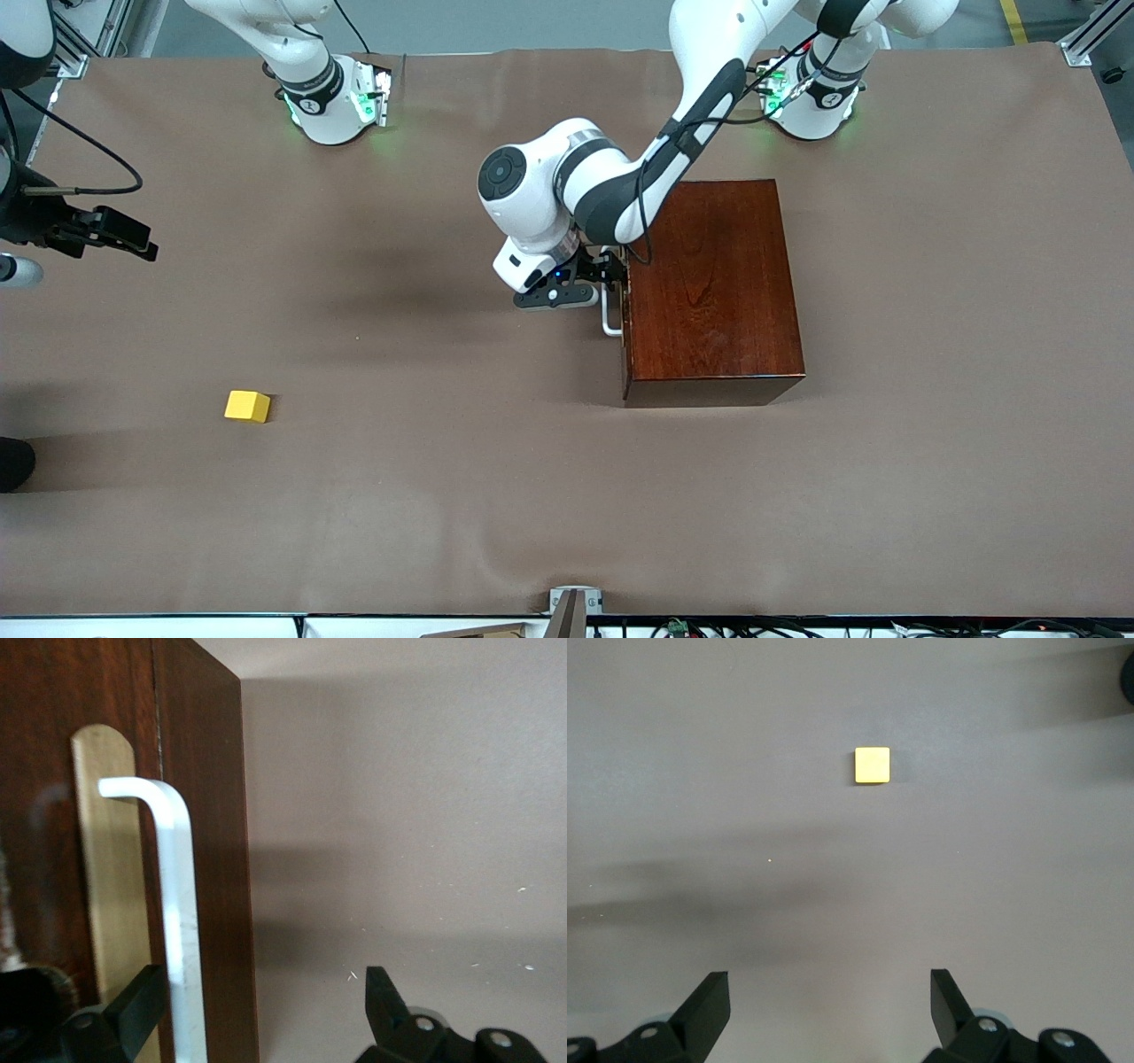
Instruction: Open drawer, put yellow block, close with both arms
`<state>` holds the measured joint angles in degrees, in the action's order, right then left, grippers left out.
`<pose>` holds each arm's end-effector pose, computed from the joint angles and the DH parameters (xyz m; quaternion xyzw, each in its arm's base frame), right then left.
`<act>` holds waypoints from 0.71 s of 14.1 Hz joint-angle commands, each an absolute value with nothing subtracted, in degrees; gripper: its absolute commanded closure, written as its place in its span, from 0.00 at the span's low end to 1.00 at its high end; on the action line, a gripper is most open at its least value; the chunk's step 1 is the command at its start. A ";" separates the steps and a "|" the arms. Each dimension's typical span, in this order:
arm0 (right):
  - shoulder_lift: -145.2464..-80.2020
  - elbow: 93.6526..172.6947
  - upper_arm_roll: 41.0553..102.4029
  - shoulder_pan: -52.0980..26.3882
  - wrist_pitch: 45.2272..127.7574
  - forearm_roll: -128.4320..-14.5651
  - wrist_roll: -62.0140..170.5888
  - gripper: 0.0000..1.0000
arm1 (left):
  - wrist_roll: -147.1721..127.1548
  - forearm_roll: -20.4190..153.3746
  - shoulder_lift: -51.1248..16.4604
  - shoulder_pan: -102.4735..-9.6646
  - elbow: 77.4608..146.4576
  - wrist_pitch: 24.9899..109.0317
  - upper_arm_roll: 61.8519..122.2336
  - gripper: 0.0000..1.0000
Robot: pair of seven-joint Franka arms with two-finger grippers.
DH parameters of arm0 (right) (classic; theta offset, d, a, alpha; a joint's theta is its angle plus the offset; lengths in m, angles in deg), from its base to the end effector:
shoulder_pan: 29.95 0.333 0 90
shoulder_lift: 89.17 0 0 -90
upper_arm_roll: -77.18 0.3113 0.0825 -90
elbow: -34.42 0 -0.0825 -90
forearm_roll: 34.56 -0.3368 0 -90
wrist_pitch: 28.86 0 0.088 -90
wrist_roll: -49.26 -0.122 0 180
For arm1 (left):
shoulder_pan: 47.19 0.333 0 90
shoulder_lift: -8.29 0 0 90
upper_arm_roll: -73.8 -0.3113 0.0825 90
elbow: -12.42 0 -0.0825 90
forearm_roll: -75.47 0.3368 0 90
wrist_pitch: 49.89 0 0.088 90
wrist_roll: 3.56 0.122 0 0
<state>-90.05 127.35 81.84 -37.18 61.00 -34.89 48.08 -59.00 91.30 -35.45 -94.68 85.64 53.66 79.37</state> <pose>0.5077 -0.0224 0.5752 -0.9989 0.0328 0.0344 0.0039 0.4363 -0.5110 0.2858 -0.9888 0.0175 -0.0101 0.1479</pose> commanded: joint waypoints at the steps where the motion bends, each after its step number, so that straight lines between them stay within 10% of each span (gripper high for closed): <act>1: -90.05 127.40 81.92 -37.42 61.22 -35.62 47.50 0.00 | -60.24 92.96 -37.15 -95.18 83.53 54.86 79.34 0.00; 10: -90.23 127.40 81.92 -37.51 61.22 -35.62 47.50 0.00 | -64.72 92.34 -37.33 -97.03 82.74 62.43 79.96 0.00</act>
<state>-90.13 127.35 81.83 -37.18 61.00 -34.89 48.08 -62.34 91.30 -36.13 -95.92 85.23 61.57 79.62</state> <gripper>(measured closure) 0.000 0.000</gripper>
